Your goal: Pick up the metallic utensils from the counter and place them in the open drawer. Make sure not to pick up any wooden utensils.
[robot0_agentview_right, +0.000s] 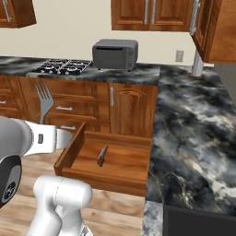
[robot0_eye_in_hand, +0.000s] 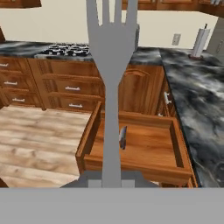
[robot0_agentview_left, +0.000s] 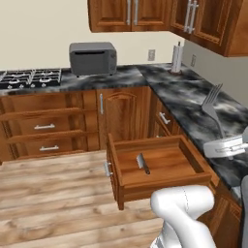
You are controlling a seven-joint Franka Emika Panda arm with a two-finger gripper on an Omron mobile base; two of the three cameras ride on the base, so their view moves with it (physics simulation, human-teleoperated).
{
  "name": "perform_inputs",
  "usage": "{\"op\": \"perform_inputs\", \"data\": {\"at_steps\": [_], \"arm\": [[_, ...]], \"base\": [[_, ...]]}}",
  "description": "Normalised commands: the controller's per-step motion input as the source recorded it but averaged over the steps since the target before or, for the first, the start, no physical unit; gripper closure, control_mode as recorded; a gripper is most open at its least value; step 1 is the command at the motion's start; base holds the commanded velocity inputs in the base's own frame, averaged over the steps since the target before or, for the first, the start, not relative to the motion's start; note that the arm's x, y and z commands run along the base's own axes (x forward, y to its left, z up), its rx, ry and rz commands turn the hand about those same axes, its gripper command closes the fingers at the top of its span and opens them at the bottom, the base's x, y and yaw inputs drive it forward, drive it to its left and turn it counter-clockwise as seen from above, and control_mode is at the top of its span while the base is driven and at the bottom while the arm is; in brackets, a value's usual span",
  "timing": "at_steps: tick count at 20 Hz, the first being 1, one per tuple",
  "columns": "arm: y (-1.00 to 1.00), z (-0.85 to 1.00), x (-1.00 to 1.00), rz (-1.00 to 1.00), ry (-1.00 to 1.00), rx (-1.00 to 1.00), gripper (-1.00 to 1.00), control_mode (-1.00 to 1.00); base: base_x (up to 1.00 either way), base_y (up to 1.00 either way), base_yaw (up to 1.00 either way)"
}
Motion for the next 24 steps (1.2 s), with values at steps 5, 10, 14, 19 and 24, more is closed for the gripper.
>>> {"op": "perform_inputs", "data": {"at_steps": [5, 10, 14, 19, 24], "arm": [[0.0, 0.0, 0.0, 0.0, 0.0, 0.0, 1.0, 1.0], [0.0, 0.0, 0.0, 0.0, 0.0, 0.0, 1.0, 1.0], [-0.03, -0.48, 0.43, -0.11, 0.1, 0.0, 1.0, -1.0], [-0.09, -0.83, 0.85, 0.0, 0.23, 0.0, 1.0, -1.0], [-0.05, -1.0, 0.99, 0.0, 0.22, 0.0, 1.0, -1.0]], "base": [[0.0, -0.33, -0.18], [0.0, -0.1, -0.21], [0.0, 0.0, 0.0], [0.0, 0.0, 0.0], [0.0, 0.0, 0.0]]}}
